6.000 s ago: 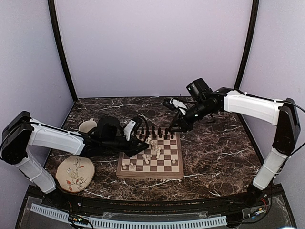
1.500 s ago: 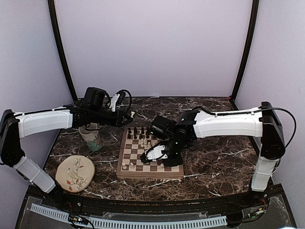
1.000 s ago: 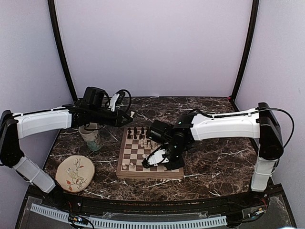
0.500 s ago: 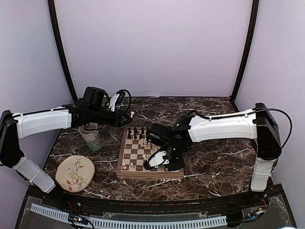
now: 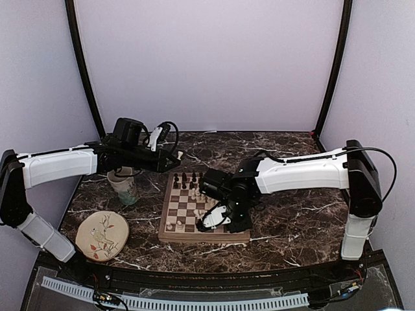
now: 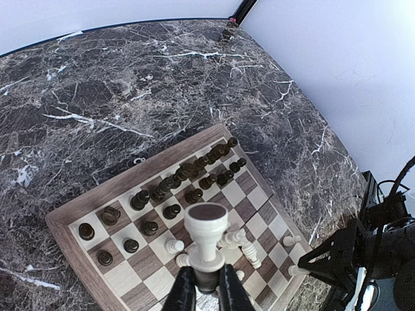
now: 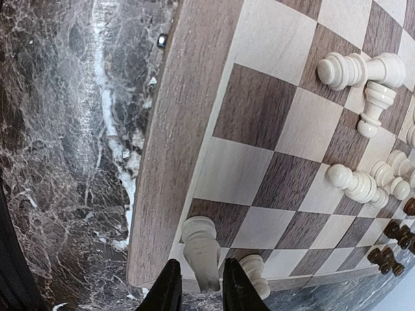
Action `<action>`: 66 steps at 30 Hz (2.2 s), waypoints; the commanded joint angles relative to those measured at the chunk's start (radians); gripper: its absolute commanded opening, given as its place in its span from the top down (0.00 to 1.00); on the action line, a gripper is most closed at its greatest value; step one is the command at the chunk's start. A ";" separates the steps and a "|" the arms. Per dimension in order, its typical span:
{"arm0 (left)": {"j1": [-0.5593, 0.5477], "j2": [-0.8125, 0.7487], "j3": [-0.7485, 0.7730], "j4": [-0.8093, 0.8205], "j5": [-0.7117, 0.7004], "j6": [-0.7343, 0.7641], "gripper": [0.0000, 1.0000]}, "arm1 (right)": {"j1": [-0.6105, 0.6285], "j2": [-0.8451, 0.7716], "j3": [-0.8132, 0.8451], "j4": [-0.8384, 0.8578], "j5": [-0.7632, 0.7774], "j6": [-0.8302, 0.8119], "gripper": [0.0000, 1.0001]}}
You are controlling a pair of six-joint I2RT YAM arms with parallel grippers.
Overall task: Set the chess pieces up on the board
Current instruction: Place the knight at g1, then pass from the left arm to the right
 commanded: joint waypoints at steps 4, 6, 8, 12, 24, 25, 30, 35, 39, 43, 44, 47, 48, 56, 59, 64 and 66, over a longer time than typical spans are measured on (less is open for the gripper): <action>0.004 -0.037 -0.010 -0.004 0.013 0.017 1.00 | 0.015 0.012 0.005 0.003 -0.019 0.002 0.75; 0.003 -0.037 -0.010 -0.004 0.013 0.017 1.00 | 0.016 0.014 0.005 0.005 -0.020 0.002 0.75; 0.003 -0.037 -0.010 -0.002 0.013 0.017 1.00 | 0.016 0.016 0.005 0.014 -0.015 0.008 0.76; 0.003 -0.037 -0.010 -0.003 0.013 0.016 1.00 | 0.016 0.022 0.006 0.029 0.008 0.014 0.78; 0.003 -0.033 -0.012 0.000 0.019 0.012 1.00 | 0.016 0.028 0.008 0.045 0.029 0.022 0.79; 0.003 -0.033 -0.012 0.000 0.019 0.012 1.00 | 0.016 0.028 0.006 0.047 0.030 0.023 0.79; 0.003 -0.031 -0.012 0.000 0.021 0.011 1.00 | 0.015 0.028 0.004 0.054 0.041 0.027 0.78; 0.003 -0.029 -0.011 0.000 0.024 0.012 1.00 | 0.014 -0.001 0.023 0.047 0.009 0.034 0.72; 0.004 -0.004 0.000 -0.018 0.051 0.021 1.00 | -0.005 -0.061 0.086 0.007 -0.059 0.035 0.63; 0.004 0.038 0.026 -0.054 0.105 0.018 1.00 | -0.065 -0.117 0.155 -0.033 -0.153 0.030 0.61; 0.003 0.047 0.034 -0.062 0.131 0.014 1.00 | -0.086 -0.135 0.162 -0.029 -0.183 0.030 0.61; 0.000 0.080 0.083 -0.114 0.237 0.022 1.00 | -0.143 -0.203 0.142 0.017 -0.245 0.035 0.61; -0.004 0.092 0.104 -0.141 0.267 0.033 1.00 | -0.157 -0.230 0.124 0.041 -0.254 0.033 0.61; -0.059 0.184 0.229 -0.345 0.455 0.062 0.99 | -0.214 -0.388 -0.041 0.283 -0.214 -0.037 0.60; -0.091 0.221 0.285 -0.434 0.515 0.084 0.98 | -0.211 -0.389 -0.036 0.314 -0.224 -0.072 0.57; -0.132 0.253 0.340 -0.525 0.574 0.115 0.97 | -0.168 -0.346 0.004 0.301 -0.210 -0.137 0.56; -0.141 0.265 0.354 -0.548 0.588 0.120 0.97 | -0.148 -0.333 0.013 0.298 -0.204 -0.154 0.56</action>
